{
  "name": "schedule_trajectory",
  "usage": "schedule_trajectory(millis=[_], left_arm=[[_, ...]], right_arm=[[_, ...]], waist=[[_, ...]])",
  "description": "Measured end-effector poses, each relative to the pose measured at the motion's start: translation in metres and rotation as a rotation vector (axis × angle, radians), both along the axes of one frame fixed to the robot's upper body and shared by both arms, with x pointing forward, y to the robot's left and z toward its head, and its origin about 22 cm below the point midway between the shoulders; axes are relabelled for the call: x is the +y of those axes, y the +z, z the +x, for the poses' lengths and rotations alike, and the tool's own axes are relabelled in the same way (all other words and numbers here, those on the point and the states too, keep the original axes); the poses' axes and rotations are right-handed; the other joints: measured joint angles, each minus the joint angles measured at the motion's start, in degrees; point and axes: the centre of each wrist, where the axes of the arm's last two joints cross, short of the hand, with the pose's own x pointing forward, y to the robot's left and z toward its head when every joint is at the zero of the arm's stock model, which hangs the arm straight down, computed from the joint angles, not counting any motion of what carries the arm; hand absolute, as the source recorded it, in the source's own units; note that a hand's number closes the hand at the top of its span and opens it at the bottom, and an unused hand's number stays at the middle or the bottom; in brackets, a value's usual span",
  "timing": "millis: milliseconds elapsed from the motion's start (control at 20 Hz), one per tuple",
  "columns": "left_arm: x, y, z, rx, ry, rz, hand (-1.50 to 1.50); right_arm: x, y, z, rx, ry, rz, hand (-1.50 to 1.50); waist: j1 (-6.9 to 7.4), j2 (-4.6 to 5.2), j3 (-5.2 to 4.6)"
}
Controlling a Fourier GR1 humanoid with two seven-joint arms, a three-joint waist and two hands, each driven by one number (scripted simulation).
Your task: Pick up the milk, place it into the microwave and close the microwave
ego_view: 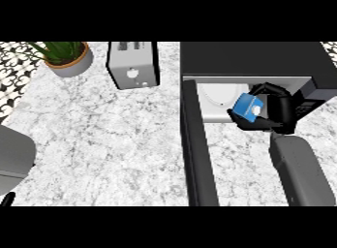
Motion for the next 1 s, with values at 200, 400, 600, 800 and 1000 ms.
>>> schedule_trajectory(millis=[200, 400, 600, 800, 1000], left_arm=[[-0.001, -0.002, 0.006, -0.011, -0.021, -0.004, -1.50], [-0.002, -0.001, 0.011, -0.026, -0.043, -0.002, -1.50], [-0.003, 0.001, 0.015, -0.031, -0.062, -0.001, -1.50], [-0.002, 0.002, 0.017, -0.031, -0.072, 0.019, -1.50], [-0.003, 0.002, 0.021, -0.031, -0.080, 0.039, -1.50]], right_arm=[[-0.002, -0.001, -0.001, -0.047, -0.037, -0.015, 1.50], [-0.006, -0.004, -0.004, -0.099, -0.091, -0.055, 1.50], [-0.009, -0.006, -0.006, -0.143, -0.149, -0.056, 1.50], [-0.011, -0.007, -0.009, -0.191, -0.238, -0.035, 1.50], [-0.014, -0.008, -0.011, -0.245, -0.308, -0.042, -1.50]], waist=[[0.63, 0.21, 0.28], [1.77, 0.38, 0.42], [2.72, 0.56, 0.55], [4.08, 0.80, 0.55], [5.25, 1.26, 0.54]])
